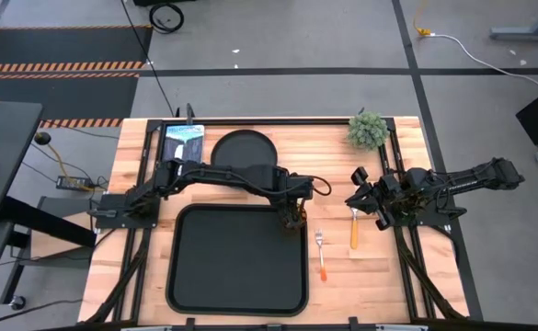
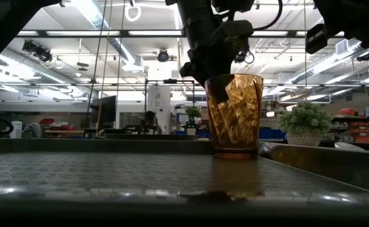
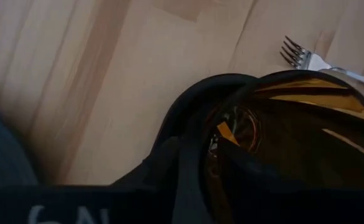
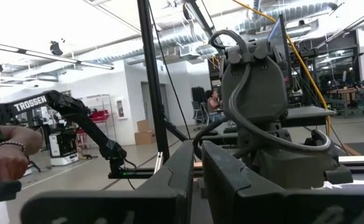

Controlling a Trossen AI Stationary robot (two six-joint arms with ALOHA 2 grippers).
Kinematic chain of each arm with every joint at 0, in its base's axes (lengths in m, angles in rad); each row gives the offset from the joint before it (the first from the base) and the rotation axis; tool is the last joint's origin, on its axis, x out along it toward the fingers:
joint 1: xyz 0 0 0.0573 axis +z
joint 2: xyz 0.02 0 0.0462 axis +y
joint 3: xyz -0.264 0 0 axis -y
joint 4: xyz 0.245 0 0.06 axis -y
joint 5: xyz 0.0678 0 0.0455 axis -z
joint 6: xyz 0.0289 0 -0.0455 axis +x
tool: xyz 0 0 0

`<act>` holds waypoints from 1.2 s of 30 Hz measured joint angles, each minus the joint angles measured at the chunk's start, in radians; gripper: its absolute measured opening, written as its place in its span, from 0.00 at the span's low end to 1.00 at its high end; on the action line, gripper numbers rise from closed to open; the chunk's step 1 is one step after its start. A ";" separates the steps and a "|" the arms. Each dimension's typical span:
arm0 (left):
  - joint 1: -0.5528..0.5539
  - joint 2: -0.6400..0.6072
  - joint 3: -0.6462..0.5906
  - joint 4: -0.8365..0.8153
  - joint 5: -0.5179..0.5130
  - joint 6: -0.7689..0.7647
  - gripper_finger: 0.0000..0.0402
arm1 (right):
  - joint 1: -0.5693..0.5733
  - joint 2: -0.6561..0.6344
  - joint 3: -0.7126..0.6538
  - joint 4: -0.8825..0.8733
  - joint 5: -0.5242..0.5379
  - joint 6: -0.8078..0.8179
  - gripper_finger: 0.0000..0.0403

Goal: Pick and place plate/cup/fork/spoon on tray
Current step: Put the orange glass on the top right of the black tray, then put the black plate under the orange glass on the black tray

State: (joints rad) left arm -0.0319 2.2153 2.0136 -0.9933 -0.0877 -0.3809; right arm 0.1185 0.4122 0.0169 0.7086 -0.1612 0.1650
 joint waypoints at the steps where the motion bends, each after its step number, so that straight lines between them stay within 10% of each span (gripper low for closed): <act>1: 0.000 -0.001 0.000 -0.002 0.002 0.000 0.31 | 0.000 0.000 0.000 0.000 0.000 0.000 0.10; 10: -0.001 -0.080 0.019 -0.072 -0.005 0.045 0.37 | 0.000 0.001 0.000 -0.010 0.002 0.002 0.10; 16: -0.025 -0.131 0.007 -0.183 -0.281 0.149 0.36 | 0.000 0.000 0.000 -0.008 0.002 0.024 0.10; 23: 0.009 -0.131 0.001 -0.264 -0.353 0.223 0.31 | 0.000 0.000 0.000 0.001 0.002 0.035 0.10; 36: 0.186 -0.404 -0.591 -0.019 -0.359 0.212 0.20 | 0.000 0.000 0.000 0.005 0.002 0.037 0.10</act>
State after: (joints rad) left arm 0.1543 1.8111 1.4230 -1.0128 -0.4472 -0.1691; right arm 0.1184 0.4122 0.0166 0.7132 -0.1589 0.2016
